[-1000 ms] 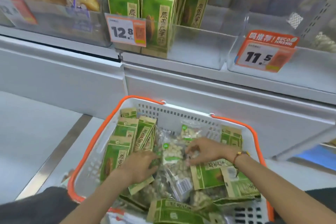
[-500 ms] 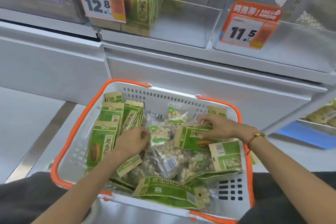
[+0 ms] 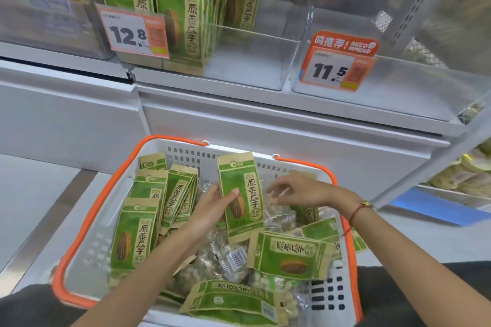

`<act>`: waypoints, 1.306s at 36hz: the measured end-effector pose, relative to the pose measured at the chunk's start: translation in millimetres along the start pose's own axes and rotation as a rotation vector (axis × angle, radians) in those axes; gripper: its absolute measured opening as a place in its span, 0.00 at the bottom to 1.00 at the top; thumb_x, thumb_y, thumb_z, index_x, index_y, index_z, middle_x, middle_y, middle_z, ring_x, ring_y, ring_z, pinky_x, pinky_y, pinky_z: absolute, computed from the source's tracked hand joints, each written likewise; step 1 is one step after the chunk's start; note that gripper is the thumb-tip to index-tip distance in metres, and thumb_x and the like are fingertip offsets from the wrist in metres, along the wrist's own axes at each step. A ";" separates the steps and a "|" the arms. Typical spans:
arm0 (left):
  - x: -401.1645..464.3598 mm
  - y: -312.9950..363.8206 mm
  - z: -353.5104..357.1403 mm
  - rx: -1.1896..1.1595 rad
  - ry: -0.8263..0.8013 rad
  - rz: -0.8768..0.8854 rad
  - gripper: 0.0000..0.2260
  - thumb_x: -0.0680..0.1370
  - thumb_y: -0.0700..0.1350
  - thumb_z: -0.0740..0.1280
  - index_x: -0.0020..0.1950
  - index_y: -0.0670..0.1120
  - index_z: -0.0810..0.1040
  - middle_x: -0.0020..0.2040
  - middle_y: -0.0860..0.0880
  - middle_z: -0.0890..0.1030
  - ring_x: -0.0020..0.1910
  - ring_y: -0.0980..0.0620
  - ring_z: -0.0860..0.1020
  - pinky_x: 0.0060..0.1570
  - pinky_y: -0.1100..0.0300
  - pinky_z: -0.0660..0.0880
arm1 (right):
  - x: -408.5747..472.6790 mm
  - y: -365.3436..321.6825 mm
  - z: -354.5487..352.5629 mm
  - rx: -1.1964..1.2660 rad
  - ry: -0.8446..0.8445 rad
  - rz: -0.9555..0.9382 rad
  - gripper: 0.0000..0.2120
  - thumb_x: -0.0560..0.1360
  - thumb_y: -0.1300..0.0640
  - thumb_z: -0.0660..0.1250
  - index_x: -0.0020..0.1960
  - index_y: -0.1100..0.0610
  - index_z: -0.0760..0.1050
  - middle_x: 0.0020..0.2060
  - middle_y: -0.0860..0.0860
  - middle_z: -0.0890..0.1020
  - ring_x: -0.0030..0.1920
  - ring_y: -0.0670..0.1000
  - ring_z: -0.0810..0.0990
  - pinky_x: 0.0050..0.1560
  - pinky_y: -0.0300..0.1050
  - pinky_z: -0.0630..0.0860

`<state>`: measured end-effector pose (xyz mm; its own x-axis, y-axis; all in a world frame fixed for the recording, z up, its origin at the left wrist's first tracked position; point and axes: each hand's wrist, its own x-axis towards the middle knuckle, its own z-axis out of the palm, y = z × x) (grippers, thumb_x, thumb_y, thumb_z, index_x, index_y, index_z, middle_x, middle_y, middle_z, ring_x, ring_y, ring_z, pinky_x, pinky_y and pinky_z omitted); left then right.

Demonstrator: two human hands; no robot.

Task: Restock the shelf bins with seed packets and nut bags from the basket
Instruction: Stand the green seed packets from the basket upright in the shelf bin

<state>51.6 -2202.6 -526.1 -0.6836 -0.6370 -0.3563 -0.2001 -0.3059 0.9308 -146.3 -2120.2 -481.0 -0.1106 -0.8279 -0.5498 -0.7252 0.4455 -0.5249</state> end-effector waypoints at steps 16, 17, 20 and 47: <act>9.0 -15.6 -31.6 -0.151 0.114 -0.251 0.13 0.81 0.50 0.59 0.61 0.45 0.76 0.51 0.46 0.84 0.49 0.49 0.82 0.49 0.52 0.77 | 2.3 13.3 32.4 -0.349 -0.601 0.213 0.43 0.69 0.39 0.71 0.76 0.50 0.55 0.75 0.48 0.59 0.74 0.53 0.59 0.73 0.55 0.59; 8.5 -16.3 -31.7 -0.154 0.109 -0.249 0.13 0.81 0.50 0.59 0.61 0.46 0.75 0.52 0.46 0.84 0.50 0.49 0.82 0.47 0.53 0.77 | 3.4 14.4 36.8 -0.397 -0.545 0.203 0.40 0.68 0.44 0.73 0.75 0.51 0.60 0.73 0.49 0.63 0.73 0.55 0.62 0.71 0.54 0.62; 7.8 -18.5 -32.6 -0.190 0.122 -0.243 0.12 0.82 0.48 0.58 0.61 0.45 0.73 0.55 0.44 0.81 0.52 0.47 0.80 0.48 0.53 0.75 | 7.9 21.3 36.5 -0.298 -0.313 0.108 0.18 0.70 0.51 0.74 0.57 0.55 0.76 0.61 0.53 0.77 0.61 0.56 0.75 0.62 0.51 0.71; 0.9 -6.4 -12.7 -0.019 0.089 -0.087 0.30 0.77 0.62 0.59 0.76 0.54 0.56 0.71 0.52 0.68 0.71 0.50 0.65 0.70 0.45 0.56 | 3.8 -26.3 5.9 -0.140 0.152 0.054 0.09 0.72 0.51 0.72 0.50 0.52 0.79 0.48 0.49 0.81 0.48 0.48 0.80 0.48 0.42 0.76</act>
<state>61.1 -2210.3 -533.4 -0.5989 -0.6675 -0.4425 -0.2419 -0.3760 0.8945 -123.7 -2133.0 -473.1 -0.2457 -0.8506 -0.4649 -0.8018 0.4479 -0.3957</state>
